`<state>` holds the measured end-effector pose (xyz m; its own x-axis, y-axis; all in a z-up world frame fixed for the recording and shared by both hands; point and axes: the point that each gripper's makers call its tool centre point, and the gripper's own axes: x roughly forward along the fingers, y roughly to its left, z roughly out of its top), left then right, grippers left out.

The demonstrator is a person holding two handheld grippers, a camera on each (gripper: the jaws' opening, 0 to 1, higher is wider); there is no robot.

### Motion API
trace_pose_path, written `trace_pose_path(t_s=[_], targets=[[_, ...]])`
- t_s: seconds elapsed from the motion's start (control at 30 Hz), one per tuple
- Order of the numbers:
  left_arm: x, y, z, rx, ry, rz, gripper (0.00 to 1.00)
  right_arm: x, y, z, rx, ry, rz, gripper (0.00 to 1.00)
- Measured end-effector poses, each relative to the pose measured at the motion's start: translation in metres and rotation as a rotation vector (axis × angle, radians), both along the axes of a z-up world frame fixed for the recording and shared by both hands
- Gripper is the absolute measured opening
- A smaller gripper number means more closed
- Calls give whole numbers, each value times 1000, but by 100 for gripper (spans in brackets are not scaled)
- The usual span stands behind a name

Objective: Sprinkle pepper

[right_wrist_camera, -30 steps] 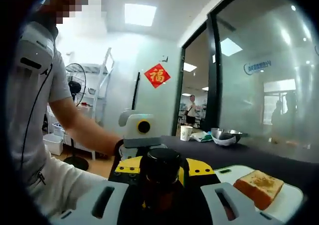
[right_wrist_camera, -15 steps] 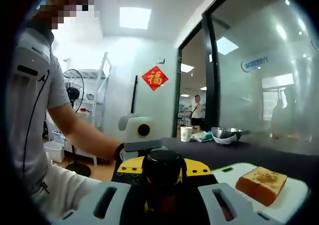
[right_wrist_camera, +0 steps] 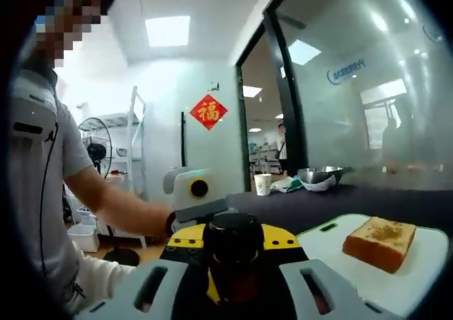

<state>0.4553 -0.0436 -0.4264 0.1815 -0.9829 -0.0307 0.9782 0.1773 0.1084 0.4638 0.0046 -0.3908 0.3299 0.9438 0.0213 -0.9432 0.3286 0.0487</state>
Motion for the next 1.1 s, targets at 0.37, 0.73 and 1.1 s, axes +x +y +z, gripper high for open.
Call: trace_pose_path(t_s=[0.37, 0.73, 1.1], targets=[[-3, -1, 1, 5, -13, -1, 20, 7, -2, 3, 90, 193, 15, 23], [-3, 0, 1, 5, -21, -4, 20, 6, 4, 6, 92, 380, -17, 26], [-3, -2, 1, 7, -30, 1, 20, 24, -4, 6, 236, 821, 11, 29]])
